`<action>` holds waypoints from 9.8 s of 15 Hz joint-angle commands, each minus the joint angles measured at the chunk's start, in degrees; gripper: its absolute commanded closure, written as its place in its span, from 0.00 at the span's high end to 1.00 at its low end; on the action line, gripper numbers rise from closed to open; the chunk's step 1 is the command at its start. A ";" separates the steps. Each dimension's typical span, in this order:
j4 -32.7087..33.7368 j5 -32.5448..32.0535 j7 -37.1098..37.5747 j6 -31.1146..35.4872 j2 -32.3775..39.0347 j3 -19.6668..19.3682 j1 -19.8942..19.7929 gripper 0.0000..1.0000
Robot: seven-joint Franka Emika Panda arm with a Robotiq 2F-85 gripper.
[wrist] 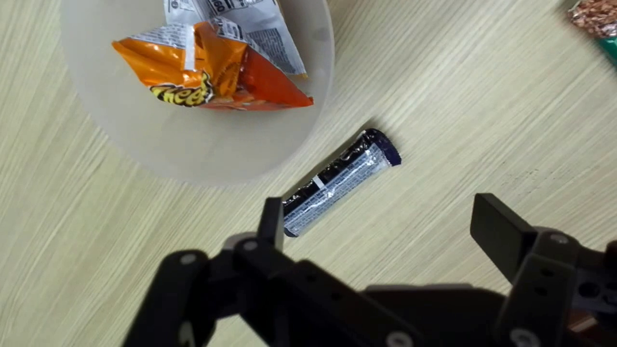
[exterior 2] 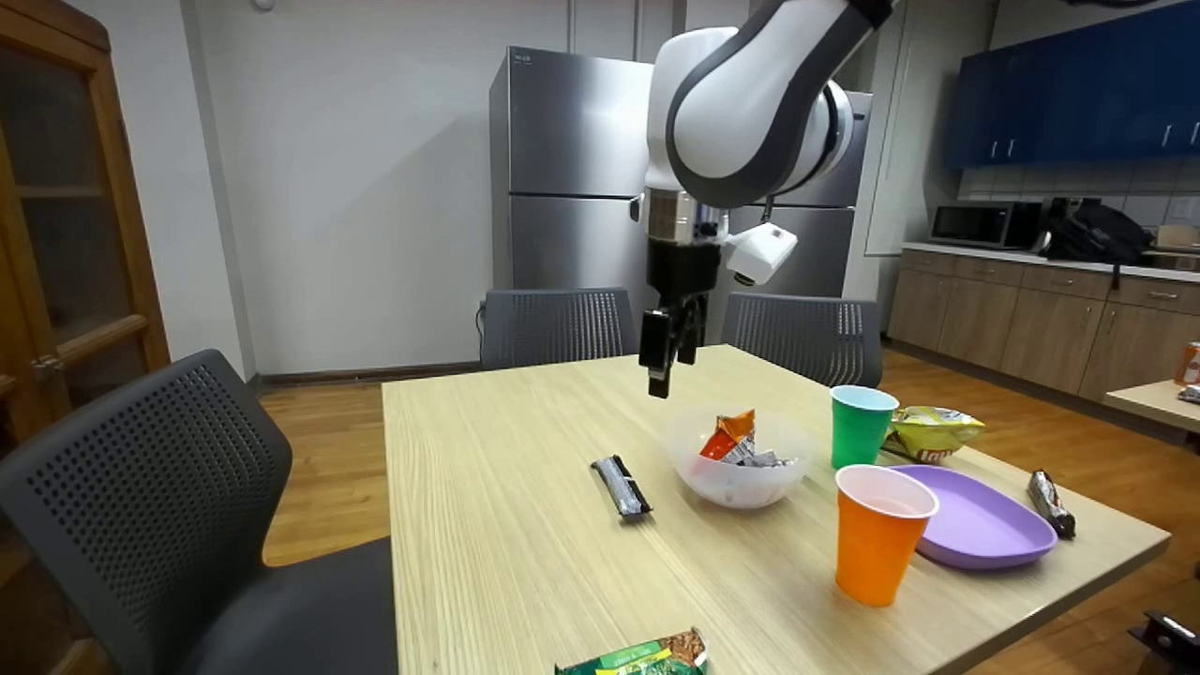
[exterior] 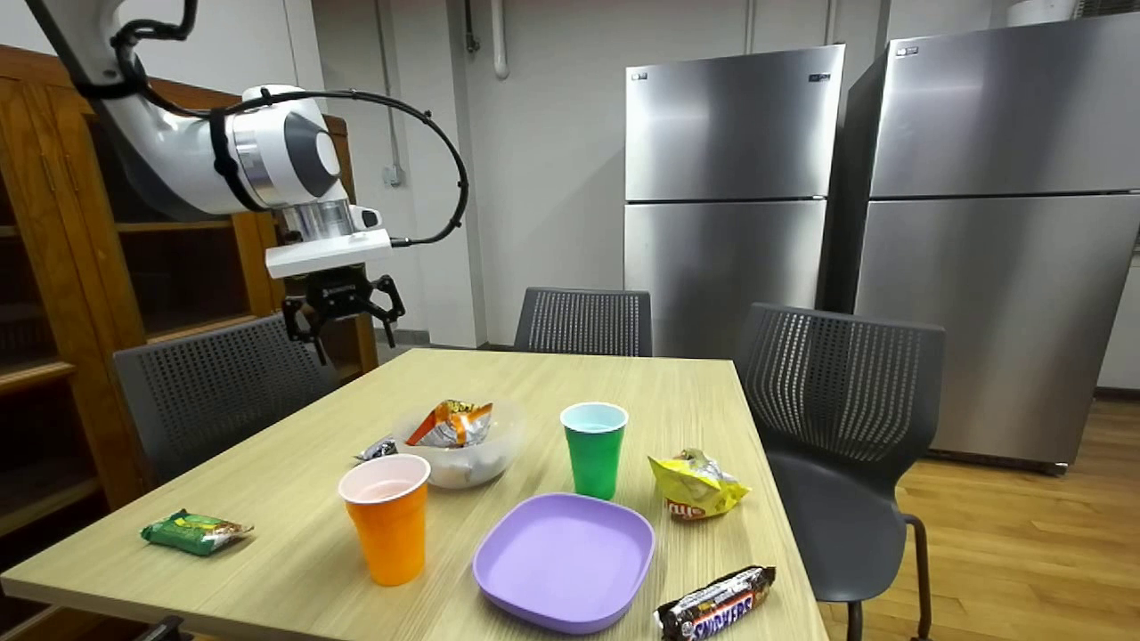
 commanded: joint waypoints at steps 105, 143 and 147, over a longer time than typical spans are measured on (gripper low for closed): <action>1.25 9.94 15.23 -6.61 0.07 -2.53 -0.77 0.09; -21.49 14.65 13.95 3.50 -9.13 -14.96 -15.35 0.09; -21.69 14.75 14.06 3.84 -8.66 -15.96 -16.26 0.09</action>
